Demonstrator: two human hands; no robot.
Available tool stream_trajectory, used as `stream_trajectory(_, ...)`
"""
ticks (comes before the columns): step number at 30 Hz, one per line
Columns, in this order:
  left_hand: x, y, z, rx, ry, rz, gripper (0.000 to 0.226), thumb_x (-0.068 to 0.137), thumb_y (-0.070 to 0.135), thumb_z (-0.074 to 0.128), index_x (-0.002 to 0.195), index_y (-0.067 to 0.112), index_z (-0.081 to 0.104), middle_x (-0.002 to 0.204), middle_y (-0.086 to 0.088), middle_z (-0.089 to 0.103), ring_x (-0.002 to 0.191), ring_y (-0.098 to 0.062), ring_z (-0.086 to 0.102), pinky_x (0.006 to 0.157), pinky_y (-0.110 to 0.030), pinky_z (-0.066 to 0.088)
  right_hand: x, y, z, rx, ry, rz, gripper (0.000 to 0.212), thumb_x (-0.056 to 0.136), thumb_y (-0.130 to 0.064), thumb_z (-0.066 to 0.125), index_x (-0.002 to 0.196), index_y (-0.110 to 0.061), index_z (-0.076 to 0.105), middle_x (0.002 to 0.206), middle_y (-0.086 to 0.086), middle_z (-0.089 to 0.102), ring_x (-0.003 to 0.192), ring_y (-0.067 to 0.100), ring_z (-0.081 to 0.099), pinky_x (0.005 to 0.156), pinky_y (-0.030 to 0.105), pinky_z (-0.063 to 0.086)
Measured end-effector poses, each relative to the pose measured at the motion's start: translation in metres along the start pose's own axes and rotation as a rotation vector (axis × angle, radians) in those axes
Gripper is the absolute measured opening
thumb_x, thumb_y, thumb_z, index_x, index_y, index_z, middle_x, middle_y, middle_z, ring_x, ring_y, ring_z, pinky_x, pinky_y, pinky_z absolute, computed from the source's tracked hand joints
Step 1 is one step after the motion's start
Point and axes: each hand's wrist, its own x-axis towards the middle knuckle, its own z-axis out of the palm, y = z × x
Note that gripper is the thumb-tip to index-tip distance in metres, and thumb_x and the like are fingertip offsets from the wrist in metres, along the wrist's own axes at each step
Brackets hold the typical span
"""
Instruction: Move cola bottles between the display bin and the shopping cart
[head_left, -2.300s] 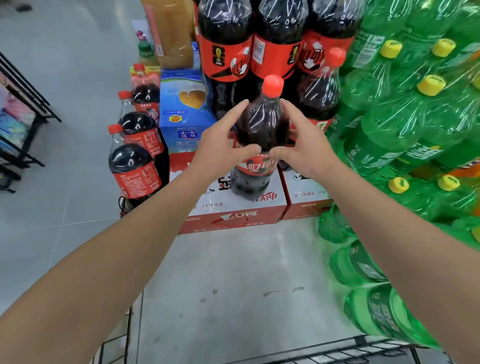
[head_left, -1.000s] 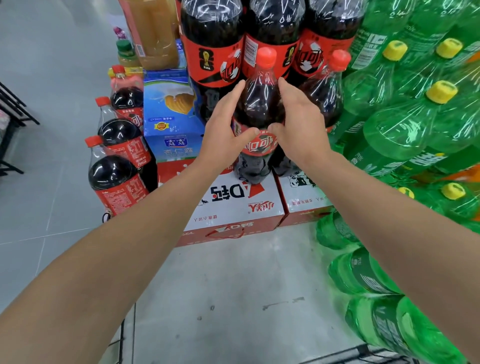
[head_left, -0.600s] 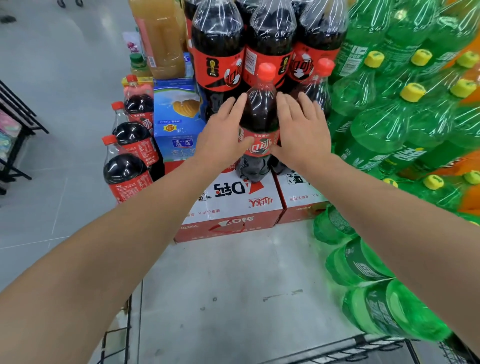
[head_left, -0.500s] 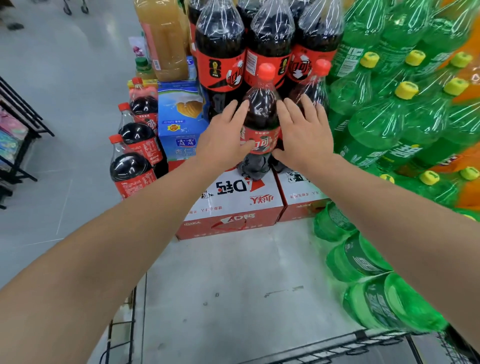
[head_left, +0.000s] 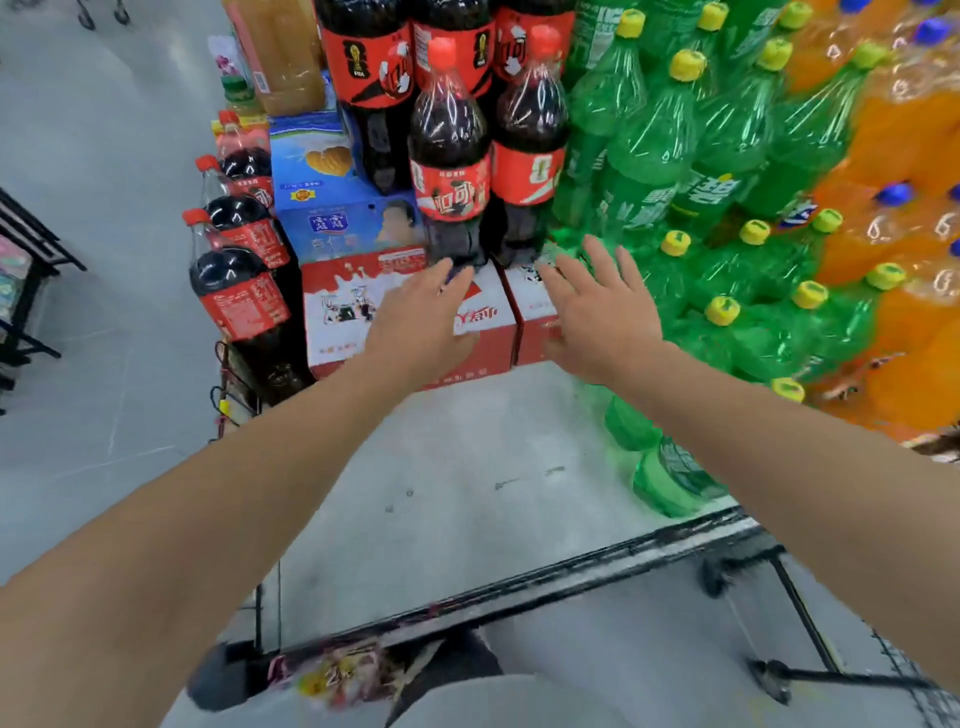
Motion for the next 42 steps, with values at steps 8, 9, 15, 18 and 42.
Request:
stream_trajectory(8, -0.096, 0.113, 0.030, -0.002, -0.032, 0.032, 0.080, 0.094, 0.049, 0.060, 0.159, 0.019, 0.023, 0.165, -0.010, 0.020, 0.148, -0.033, 0.026, 0.119, -0.045, 0.028, -0.149, 0.040, 0.033, -0.005, -0.064, -0.015, 0.086, 0.098, -0.060, 0.050, 0.164, -0.022, 0.009, 0.172, 0.001, 0.012, 0.159, 0.032, -0.008, 0.127, 0.052, -0.006)
stream_trajectory(9, -0.109, 0.130, 0.036, -0.010, -0.039, 0.031, 0.081, 0.094, 0.049, 0.060, 0.159, 0.020, 0.021, 0.166, -0.010, 0.020, 0.149, -0.033, 0.025, 0.120, -0.045, 0.026, -0.171, 0.046, 0.037, 0.002, -0.070, -0.014, 0.086, 0.099, -0.060, 0.050, 0.164, -0.022, 0.008, 0.172, 0.001, 0.011, 0.159, 0.032, -0.009, 0.127, 0.052, -0.006)
stream_trajectory(15, -0.188, 0.241, 0.068, -0.051, -0.085, 0.096, 0.080, 0.095, 0.046, 0.062, 0.159, 0.019, 0.023, 0.165, -0.014, 0.020, 0.148, -0.036, 0.027, 0.119, -0.043, 0.025, -0.307, 0.090, 0.069, 0.051, -0.119, 0.039, 0.085, 0.100, -0.057, 0.051, 0.164, -0.021, 0.008, 0.172, 0.002, 0.011, 0.159, 0.032, -0.009, 0.127, 0.052, -0.005)
stream_trajectory(18, -0.210, 0.294, 0.087, -0.062, -0.132, 0.170, 0.079, 0.094, 0.044, 0.063, 0.158, 0.016, 0.026, 0.164, -0.016, 0.022, 0.146, -0.037, 0.029, 0.119, -0.044, 0.027, -0.366, 0.120, 0.093, 0.080, -0.176, 0.122, 0.085, 0.100, -0.058, 0.049, 0.164, -0.022, 0.009, 0.172, 0.001, 0.009, 0.159, 0.033, -0.009, 0.128, 0.052, -0.004)
stream_trajectory(42, -0.082, 0.657, 0.212, -0.060, -0.364, 0.667, 0.079, 0.096, 0.050, 0.055, 0.160, 0.019, 0.019, 0.166, -0.011, 0.019, 0.149, -0.034, 0.025, 0.119, -0.046, 0.029, -0.542, 0.424, 0.214, 0.217, -0.421, 0.693, 0.084, 0.099, -0.057, 0.053, 0.163, -0.021, 0.012, 0.169, 0.002, 0.019, 0.159, 0.032, 0.000, 0.129, 0.049, 0.003)
